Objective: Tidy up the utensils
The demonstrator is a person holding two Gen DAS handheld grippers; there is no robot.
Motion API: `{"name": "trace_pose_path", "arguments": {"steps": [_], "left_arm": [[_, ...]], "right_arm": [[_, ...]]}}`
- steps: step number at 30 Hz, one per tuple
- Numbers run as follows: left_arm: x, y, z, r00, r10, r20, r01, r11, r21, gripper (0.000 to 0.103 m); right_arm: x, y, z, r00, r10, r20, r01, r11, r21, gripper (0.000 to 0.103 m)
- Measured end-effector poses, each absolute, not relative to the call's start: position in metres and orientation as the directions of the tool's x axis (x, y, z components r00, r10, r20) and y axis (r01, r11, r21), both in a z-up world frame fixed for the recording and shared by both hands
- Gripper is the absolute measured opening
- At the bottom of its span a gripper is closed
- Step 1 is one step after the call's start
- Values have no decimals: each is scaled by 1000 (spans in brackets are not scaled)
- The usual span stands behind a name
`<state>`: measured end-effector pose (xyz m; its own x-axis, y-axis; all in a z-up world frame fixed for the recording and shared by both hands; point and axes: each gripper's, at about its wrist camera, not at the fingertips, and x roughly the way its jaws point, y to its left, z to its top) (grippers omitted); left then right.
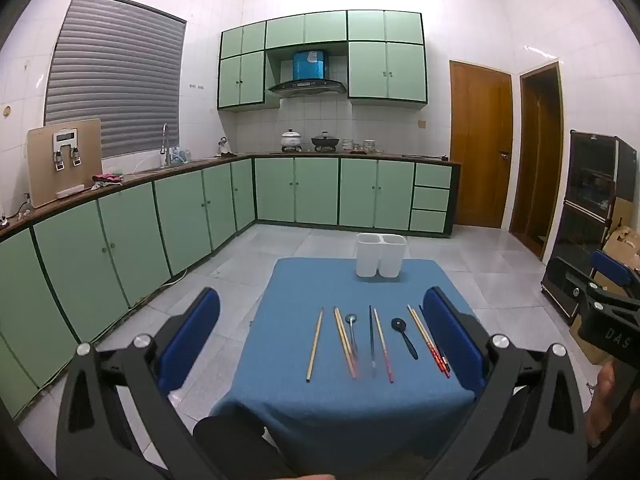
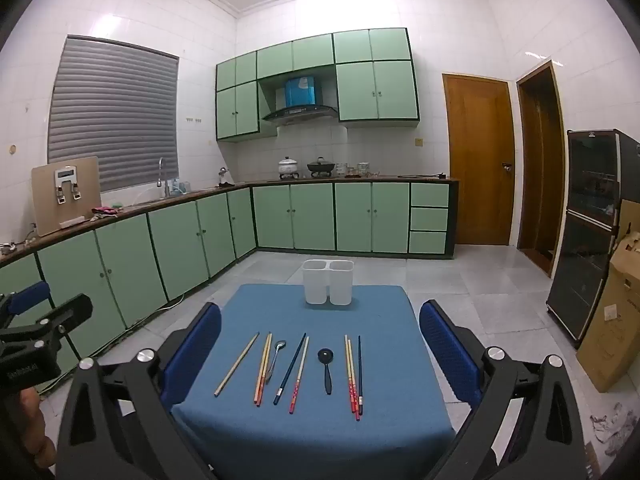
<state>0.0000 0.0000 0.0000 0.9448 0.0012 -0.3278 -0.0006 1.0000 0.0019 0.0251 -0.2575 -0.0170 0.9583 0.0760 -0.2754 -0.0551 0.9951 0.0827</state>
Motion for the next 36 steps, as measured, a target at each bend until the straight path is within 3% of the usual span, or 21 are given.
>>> {"name": "trace_pose_path", "arguments": {"steps": [36], "left_arm": [[-2,-3,2,947,-6,-321,6,1000,1,98]], "right_arm": [[23,-250,-18,962,79,-263,-56,994,93,97]]}}
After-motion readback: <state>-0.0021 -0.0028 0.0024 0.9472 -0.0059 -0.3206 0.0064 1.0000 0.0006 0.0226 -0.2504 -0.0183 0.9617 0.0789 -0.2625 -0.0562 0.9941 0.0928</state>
